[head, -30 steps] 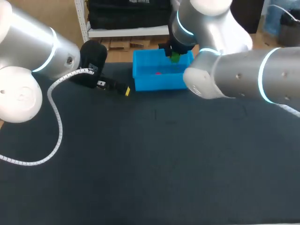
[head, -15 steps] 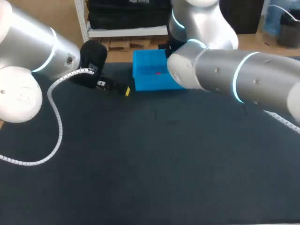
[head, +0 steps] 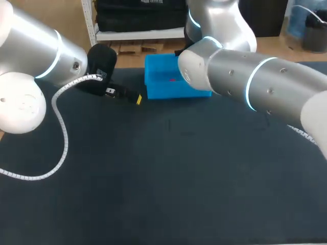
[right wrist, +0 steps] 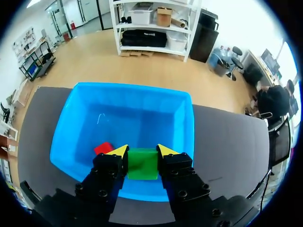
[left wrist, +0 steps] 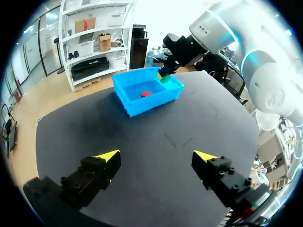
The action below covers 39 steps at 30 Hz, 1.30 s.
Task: Use the left arm to pick the red cube and place it into the blue plastic box first, then use the right arm to grasp the green cube and put it into the same blue plastic box after the first action is fully finished.
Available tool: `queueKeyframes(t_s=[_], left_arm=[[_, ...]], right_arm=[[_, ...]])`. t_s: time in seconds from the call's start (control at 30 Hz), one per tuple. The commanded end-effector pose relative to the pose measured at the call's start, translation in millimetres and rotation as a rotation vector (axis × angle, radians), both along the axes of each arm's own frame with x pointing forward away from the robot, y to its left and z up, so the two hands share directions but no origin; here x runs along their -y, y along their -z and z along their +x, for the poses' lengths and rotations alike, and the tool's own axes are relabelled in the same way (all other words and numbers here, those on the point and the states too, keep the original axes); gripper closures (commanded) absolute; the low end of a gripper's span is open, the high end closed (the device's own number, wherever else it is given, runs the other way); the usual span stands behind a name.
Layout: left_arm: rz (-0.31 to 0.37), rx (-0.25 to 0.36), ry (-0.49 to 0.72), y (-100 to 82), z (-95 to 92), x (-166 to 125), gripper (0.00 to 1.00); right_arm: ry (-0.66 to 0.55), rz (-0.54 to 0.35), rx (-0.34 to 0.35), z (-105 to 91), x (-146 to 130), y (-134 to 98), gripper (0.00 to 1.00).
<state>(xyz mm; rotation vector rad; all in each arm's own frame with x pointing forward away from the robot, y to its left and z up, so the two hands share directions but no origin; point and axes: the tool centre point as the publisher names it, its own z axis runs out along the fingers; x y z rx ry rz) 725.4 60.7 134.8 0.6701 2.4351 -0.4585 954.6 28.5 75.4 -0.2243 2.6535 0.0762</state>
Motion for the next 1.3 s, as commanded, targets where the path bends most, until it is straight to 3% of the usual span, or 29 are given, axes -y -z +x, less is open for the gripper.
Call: queueKeyframes(t_s=[0.03, 0.27, 0.3, 0.33, 0.4, 0.43, 0.47, 0.9, 1.3], left_arm=[[-0.004, 0.000, 0.004, 0.6, 1.4, -0.6, 0.00], [-0.004, 0.000, 0.004, 0.6, 1.4, -0.6, 0.00], [-0.004, 0.000, 0.004, 0.6, 1.4, -0.6, 0.00], [-0.004, 0.000, 0.004, 0.6, 1.4, -0.6, 0.00], [-0.004, 0.000, 0.004, 0.6, 1.4, -0.6, 0.00], [-0.004, 0.000, 0.004, 0.6, 1.4, -0.6, 0.00], [-0.004, 0.000, 0.004, 0.6, 1.4, -0.6, 0.00], [-0.004, 0.000, 0.004, 0.6, 1.4, -0.6, 0.00], [-0.004, 0.000, 0.004, 0.6, 1.4, -0.6, 0.00]], right_arm=[[0.004, -0.018, -0.069, 11.9, -2.3, 2.6, 1.00], [0.017, -0.023, -0.085, 11.5, 0.9, 7.4, 1.00], [0.018, -0.022, -0.088, 11.3, 1.1, 7.7, 0.92], [0.019, -0.022, -0.089, 10.8, 1.3, 7.9, 0.66], [0.018, -0.022, -0.091, 10.1, 1.5, 7.9, 0.52], [0.018, -0.022, -0.092, 9.7, 1.4, 7.8, 0.52], [0.018, -0.022, -0.093, 9.5, 1.4, 7.8, 0.01], [-0.033, 0.036, -0.055, -12.6, 1.1, -33.6, 0.00], [-0.091, 0.093, 0.021, -73.3, 19.4, -67.5, 0.00]])
